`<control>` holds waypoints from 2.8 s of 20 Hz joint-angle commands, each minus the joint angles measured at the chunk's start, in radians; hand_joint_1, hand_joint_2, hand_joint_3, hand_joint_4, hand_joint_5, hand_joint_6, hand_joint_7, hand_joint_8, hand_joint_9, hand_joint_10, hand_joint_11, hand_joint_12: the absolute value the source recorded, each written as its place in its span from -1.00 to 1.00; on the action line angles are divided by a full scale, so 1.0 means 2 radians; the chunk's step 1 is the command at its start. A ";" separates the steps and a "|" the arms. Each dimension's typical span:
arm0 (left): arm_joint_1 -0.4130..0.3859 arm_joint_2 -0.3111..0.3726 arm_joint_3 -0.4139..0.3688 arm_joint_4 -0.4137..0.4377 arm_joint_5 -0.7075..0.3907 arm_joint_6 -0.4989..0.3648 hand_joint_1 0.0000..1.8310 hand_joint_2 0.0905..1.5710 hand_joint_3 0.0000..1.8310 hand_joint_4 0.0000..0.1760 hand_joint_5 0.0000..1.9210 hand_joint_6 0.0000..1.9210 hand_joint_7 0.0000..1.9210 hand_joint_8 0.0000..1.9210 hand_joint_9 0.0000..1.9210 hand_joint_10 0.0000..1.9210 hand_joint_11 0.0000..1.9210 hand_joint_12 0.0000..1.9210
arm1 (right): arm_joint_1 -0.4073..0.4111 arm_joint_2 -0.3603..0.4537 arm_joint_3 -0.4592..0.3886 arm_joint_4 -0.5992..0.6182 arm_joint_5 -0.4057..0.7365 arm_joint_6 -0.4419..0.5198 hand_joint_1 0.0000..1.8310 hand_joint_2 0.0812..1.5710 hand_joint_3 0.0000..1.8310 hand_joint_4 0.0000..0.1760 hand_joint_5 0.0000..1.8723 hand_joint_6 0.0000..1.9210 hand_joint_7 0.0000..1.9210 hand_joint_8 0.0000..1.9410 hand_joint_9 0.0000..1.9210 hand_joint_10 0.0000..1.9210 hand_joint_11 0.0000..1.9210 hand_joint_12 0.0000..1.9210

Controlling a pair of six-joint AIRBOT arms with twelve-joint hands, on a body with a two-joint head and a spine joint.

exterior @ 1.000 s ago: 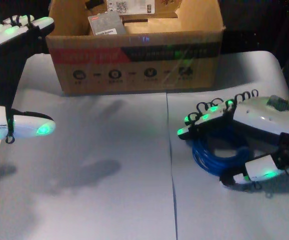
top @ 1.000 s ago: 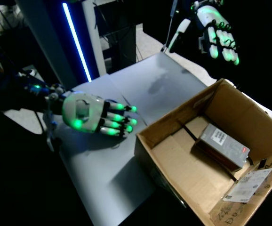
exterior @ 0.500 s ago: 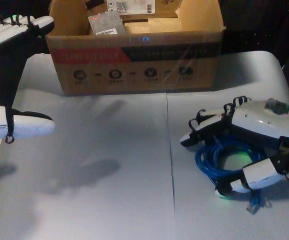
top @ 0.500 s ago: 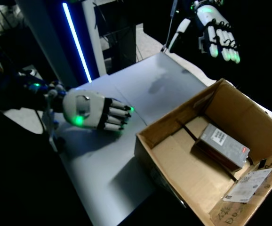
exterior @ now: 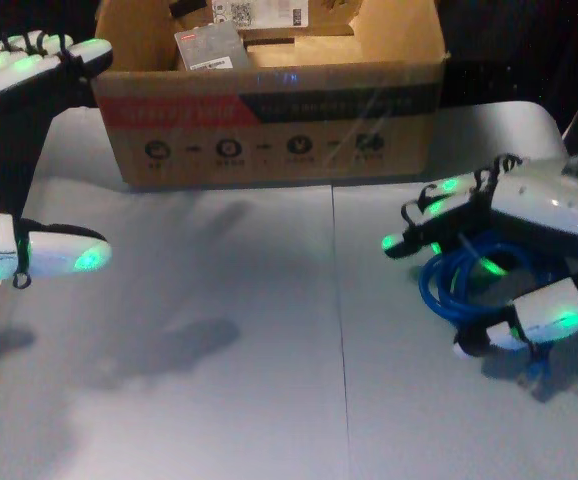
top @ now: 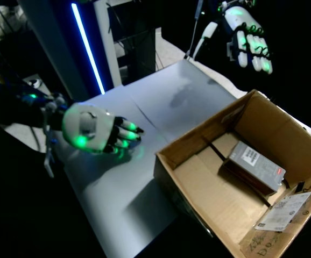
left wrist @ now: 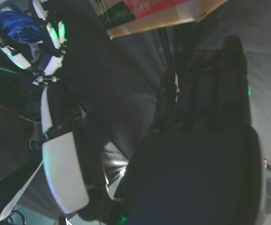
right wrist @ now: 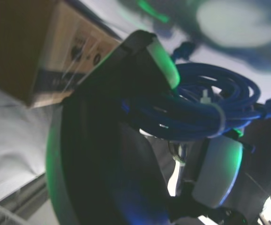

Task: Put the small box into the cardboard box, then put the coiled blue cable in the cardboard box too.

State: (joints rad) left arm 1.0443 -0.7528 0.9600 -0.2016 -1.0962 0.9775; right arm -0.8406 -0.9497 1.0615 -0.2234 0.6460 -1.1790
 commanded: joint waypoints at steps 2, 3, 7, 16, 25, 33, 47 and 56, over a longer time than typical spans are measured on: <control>-0.003 -0.001 0.004 -0.005 -0.059 -0.001 -0.35 0.00 -1.00 1.00 -0.80 -1.00 -0.84 -0.99 -0.91 -0.99 -0.90 -0.99 | 0.021 0.015 -0.010 0.004 0.079 0.002 0.59 0.44 -1.00 -0.73 -0.57 0.95 -0.09 0.85 0.32 0.88 0.45 0.89; -0.003 -0.002 0.004 -0.005 -0.059 -0.001 -0.31 -0.01 -1.00 1.00 -0.80 -1.00 -0.83 -0.99 -0.91 -0.99 -0.91 -0.99 | 0.033 0.021 -0.014 -0.006 0.079 0.002 0.64 0.47 -0.99 -0.57 -0.45 1.00 -0.04 1.00 0.39 1.00 0.53 0.99; -0.002 -0.003 0.004 -0.005 -0.058 -0.001 -0.29 -0.03 -1.00 1.00 -0.78 -0.99 -0.81 -0.99 -0.87 -0.99 -0.90 -0.99 | 0.054 0.046 -0.031 -0.027 0.120 0.002 0.73 0.53 -0.99 -0.56 -0.45 1.00 0.22 1.00 0.60 1.00 0.70 1.00; -0.002 -0.005 0.007 -0.005 -0.058 -0.001 -0.33 -0.01 -1.00 0.95 -0.79 -1.00 -0.79 -1.00 -0.79 -0.99 -0.76 -0.94 | 0.129 0.070 -0.041 -0.048 0.178 0.002 0.15 0.67 -1.00 -1.00 -0.32 0.62 0.19 1.00 0.53 1.00 0.64 1.00; -0.002 -0.010 0.008 -0.005 -0.057 -0.002 -0.32 0.01 -0.99 0.89 -0.78 -1.00 -0.80 -1.00 -0.81 -1.00 -0.78 -0.95 | 0.119 0.066 -0.041 -0.050 0.168 0.002 0.15 0.67 -1.00 -1.00 -0.32 0.62 0.19 1.00 0.53 1.00 0.64 1.00; -0.002 -0.010 0.007 -0.005 -0.056 -0.004 -0.29 0.01 -1.00 1.00 -0.79 -1.00 -0.81 -1.00 -0.81 -1.00 -0.77 -0.96 | 0.052 0.035 -0.037 -0.081 0.077 0.051 -0.15 0.04 -1.00 0.95 -0.63 -1.00 -0.70 -1.00 -0.67 -1.00 -1.00 -0.24; -0.002 -0.010 0.006 -0.003 -0.053 -0.005 -0.31 0.02 -1.00 1.00 -0.79 -1.00 -0.78 -1.00 -0.81 -1.00 -0.79 -0.98 | 0.018 -0.019 0.004 -0.129 -0.051 0.080 -0.05 -0.03 -1.00 1.00 -0.84 -1.00 -1.00 -1.00 -0.98 -1.00 -1.00 -1.00; -0.002 -0.010 0.006 -0.002 -0.053 -0.006 -0.30 0.01 -1.00 0.97 -0.77 -1.00 -0.78 -1.00 -0.81 -1.00 -0.78 -0.98 | 0.018 -0.032 0.022 -0.134 -0.080 0.080 0.20 0.03 -1.00 1.00 -0.70 -1.00 -0.97 -1.00 -0.84 -0.99 -1.00 -0.65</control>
State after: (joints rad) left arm 1.0470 -0.7708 0.9718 -0.2008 -1.0817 0.9714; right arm -0.8097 -1.0088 1.1069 -0.4911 0.4290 -1.0092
